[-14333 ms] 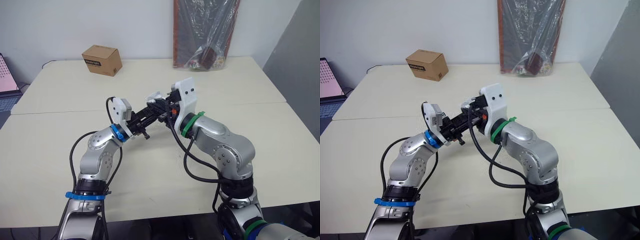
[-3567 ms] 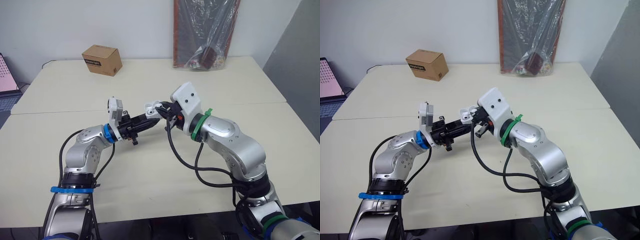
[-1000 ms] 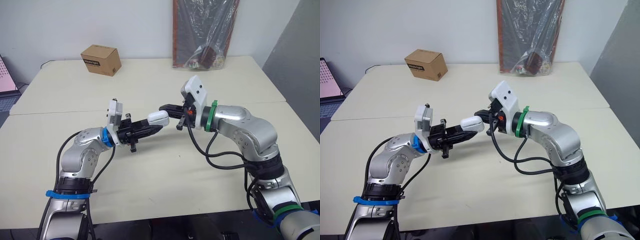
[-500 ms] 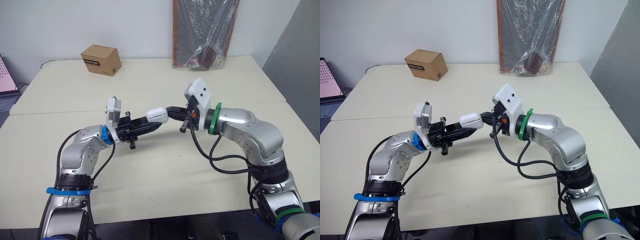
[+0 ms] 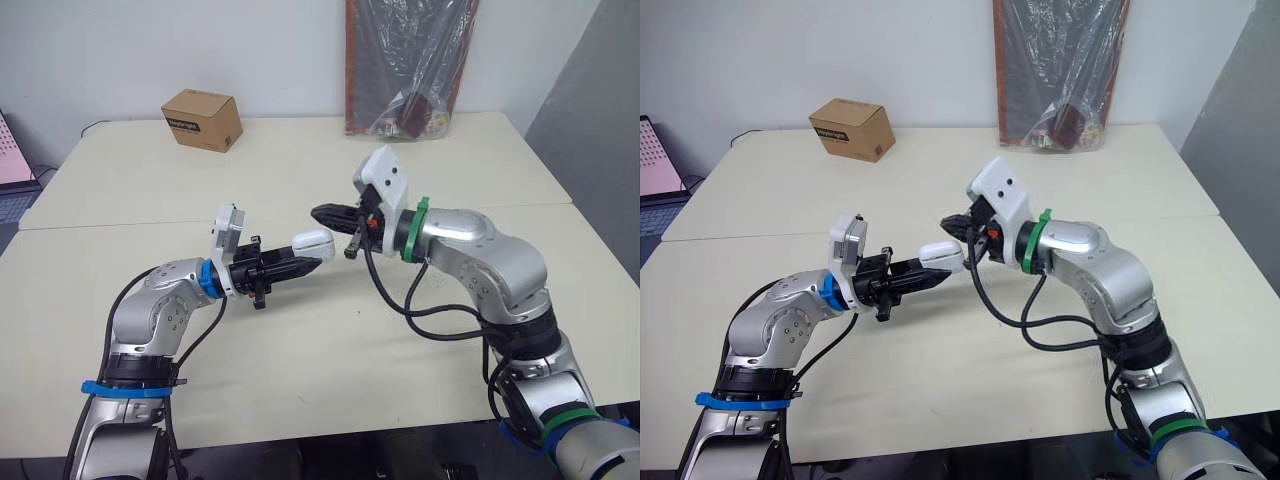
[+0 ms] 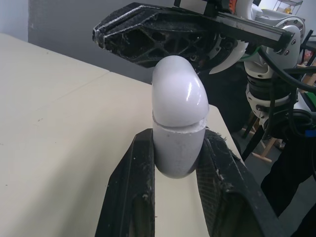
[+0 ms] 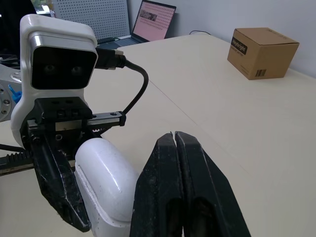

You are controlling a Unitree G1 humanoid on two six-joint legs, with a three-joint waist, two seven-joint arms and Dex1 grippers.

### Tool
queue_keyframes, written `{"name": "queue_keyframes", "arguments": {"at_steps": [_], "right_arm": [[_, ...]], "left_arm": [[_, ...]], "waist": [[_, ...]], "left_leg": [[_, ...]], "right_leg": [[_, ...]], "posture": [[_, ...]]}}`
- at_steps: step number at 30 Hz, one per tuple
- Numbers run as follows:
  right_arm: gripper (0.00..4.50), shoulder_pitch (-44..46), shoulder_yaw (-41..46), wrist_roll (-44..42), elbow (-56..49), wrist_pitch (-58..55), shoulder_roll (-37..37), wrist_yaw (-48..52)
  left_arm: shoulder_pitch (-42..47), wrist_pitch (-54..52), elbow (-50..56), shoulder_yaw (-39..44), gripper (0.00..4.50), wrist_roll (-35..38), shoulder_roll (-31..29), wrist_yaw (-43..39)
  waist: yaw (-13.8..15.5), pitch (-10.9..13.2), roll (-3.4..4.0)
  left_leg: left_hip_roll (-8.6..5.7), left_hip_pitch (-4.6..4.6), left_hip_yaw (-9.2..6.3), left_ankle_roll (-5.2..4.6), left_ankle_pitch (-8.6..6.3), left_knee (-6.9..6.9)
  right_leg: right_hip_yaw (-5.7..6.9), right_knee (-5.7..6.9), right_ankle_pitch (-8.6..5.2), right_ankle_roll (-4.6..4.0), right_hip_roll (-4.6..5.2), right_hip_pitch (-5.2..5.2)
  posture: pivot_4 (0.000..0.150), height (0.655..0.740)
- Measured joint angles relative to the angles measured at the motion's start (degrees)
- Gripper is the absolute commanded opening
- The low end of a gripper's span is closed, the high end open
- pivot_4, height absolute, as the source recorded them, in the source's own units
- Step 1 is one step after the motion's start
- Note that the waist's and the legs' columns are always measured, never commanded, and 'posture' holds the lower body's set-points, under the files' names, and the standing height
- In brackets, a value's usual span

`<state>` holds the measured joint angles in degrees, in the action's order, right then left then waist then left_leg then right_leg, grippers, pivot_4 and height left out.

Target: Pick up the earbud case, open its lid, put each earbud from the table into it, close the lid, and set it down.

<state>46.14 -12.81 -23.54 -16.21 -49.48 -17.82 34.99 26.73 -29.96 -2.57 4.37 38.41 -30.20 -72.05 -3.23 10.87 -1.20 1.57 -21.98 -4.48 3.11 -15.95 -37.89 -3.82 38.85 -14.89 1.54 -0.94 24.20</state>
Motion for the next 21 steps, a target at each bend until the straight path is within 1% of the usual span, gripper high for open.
{"name": "queue_keyframes", "arguments": {"at_steps": [6, 14, 17, 21], "right_arm": [[0.05, -1.03, -1.46, 0.22, -2.57, -1.59, -2.24, -0.01], [0.05, -1.71, -0.34, 0.11, -3.94, -4.10, -3.11, -0.14], [0.05, -1.79, 1.53, -0.61, -4.04, -5.30, -4.17, -0.04], [0.05, -3.40, 1.94, -2.80, -6.77, -6.29, -5.38, 1.19]], "left_arm": [[0.22, -0.01, -0.07, 0.00, 0.76, -0.04, 0.07, -0.07], [1.38, -0.09, -1.03, 0.00, 0.76, -0.56, 0.12, 0.77], [3.19, -2.54, -2.97, -0.39, 0.76, -2.25, 0.12, 4.60], [6.13, -7.45, -5.76, -1.97, 0.76, -4.03, 1.27, 10.38]], "waist": [[0.01, 0.00, 0.00], [0.00, 0.00, 0.00], [0.07, 0.00, 0.00], [0.05, 0.00, 0.00]], "left_leg": [[0.00, 0.00, 0.00, 0.00, 0.00, 0.00], [-0.01, 0.00, 0.00, 0.00, 0.00, -0.01], [-0.03, -0.01, -0.01, 0.00, 0.00, -0.02], [-0.03, -0.02, -0.03, 0.00, 0.00, 0.00]], "right_leg": [[0.00, 0.00, 0.00, 0.00, 0.00, 0.00], [0.00, 0.00, 0.00, 0.01, 0.00, -0.01], [0.00, 0.00, -0.01, 0.02, 0.01, -0.02], [0.02, 0.00, -0.01, 0.02, 0.00, -0.01]], "posture": [[0.150, 0.7400], [0.150, 0.7400], [0.150, 0.7400], [0.150, 0.7400]]}}
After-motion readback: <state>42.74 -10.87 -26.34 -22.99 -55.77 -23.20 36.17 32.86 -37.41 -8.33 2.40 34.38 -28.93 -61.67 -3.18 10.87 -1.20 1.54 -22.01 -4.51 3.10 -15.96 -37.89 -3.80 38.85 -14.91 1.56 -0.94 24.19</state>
